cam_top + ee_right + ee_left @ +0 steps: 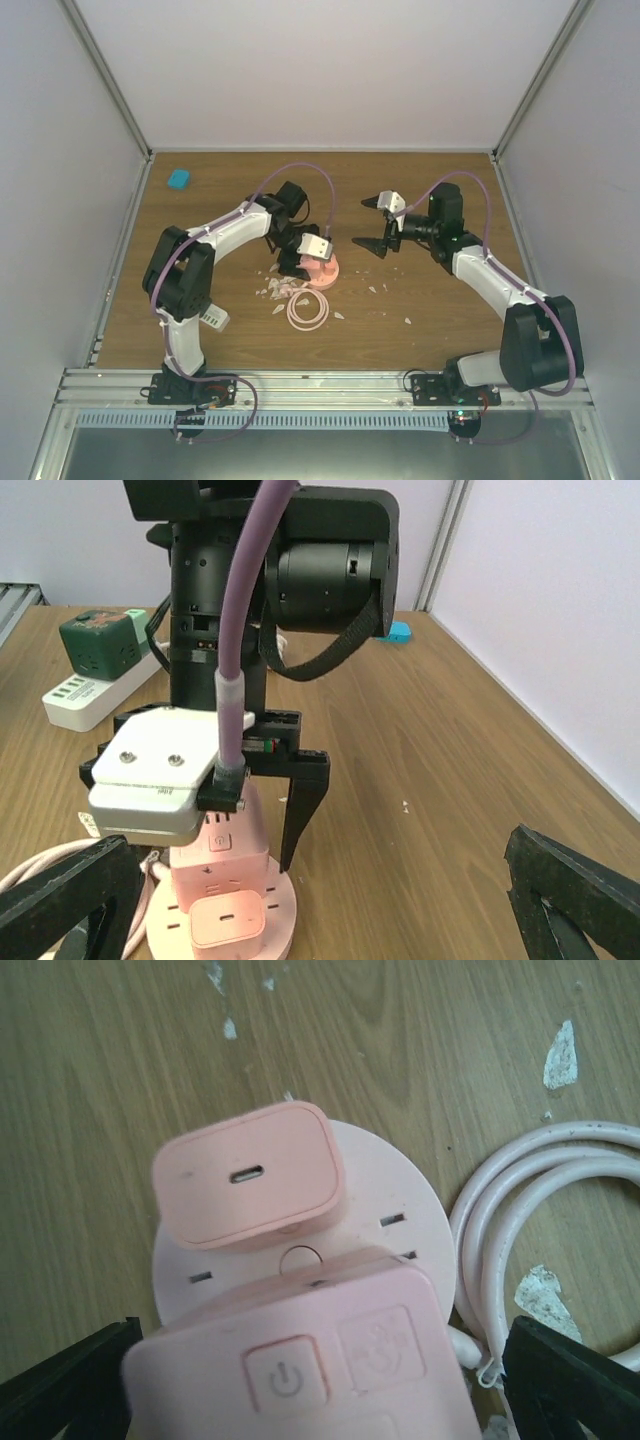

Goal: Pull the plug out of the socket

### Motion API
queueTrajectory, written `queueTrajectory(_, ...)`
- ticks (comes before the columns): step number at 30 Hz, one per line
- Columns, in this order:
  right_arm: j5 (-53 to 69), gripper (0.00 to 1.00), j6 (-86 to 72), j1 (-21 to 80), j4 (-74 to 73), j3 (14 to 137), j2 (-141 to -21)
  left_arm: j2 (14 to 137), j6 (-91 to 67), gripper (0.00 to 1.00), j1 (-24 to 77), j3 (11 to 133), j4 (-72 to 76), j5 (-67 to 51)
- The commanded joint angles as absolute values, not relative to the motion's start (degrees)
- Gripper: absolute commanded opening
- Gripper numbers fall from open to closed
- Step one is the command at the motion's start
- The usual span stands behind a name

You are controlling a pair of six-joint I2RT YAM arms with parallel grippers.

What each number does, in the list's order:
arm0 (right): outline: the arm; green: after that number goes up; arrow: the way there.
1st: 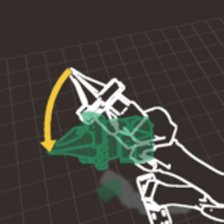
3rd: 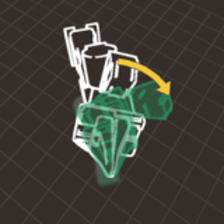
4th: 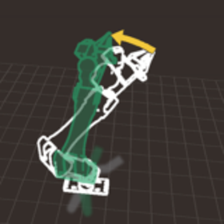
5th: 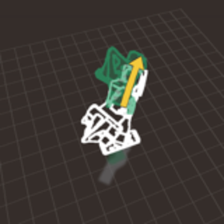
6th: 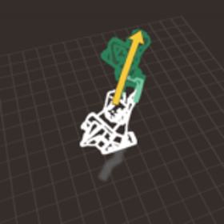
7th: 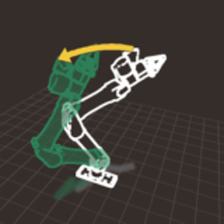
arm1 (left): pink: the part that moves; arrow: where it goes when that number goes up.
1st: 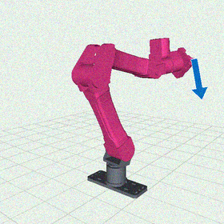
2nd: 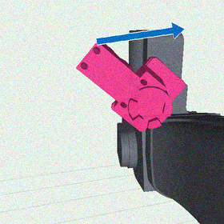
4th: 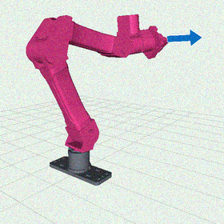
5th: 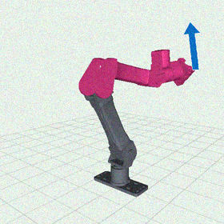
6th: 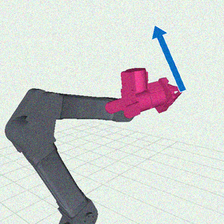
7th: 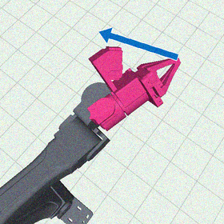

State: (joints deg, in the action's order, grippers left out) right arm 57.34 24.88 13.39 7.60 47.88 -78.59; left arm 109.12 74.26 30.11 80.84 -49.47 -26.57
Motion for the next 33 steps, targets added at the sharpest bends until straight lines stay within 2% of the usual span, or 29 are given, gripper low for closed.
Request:
queueTrajectory(1,59.0,1.00,26.1,12.4,8.4,47.0,-78.7,104.7,70.2,0.99,28.3,80.0,-44.5,-31.9)
queueTrajectory(9,60.0,1.00,28.8,12.9,7.0,47.3,-81.4,95.6,60.4,0.99,22.6,70.9,-38.2,-42.0)
queueTrajectory(14,58.2,0.99,33.0,15.3,3.3,49.8,-85.2,88.6,52.9,0.99,20.1,62.6,-30.3,-42.6)
queueTrajectory(23,49.4,0.96,42.2,24.9,-3.1,54.1,-93.3,86.2,51.2,0.99,17.0,56.3,-25.5,-48.9)
queueTrajectory(28,45.4,0.93,45.3,25.8,-6.5,57.3,-98.5,85.1,51.4,0.99,17.2,50.3,-15.3,-50.2)
queueTrajectory(33,47.0,0.91,47.8,25.7,-10.0,57.9,-100.6,88.5,51.9,0.98,18.2,50.1,-12.7,-50.9)
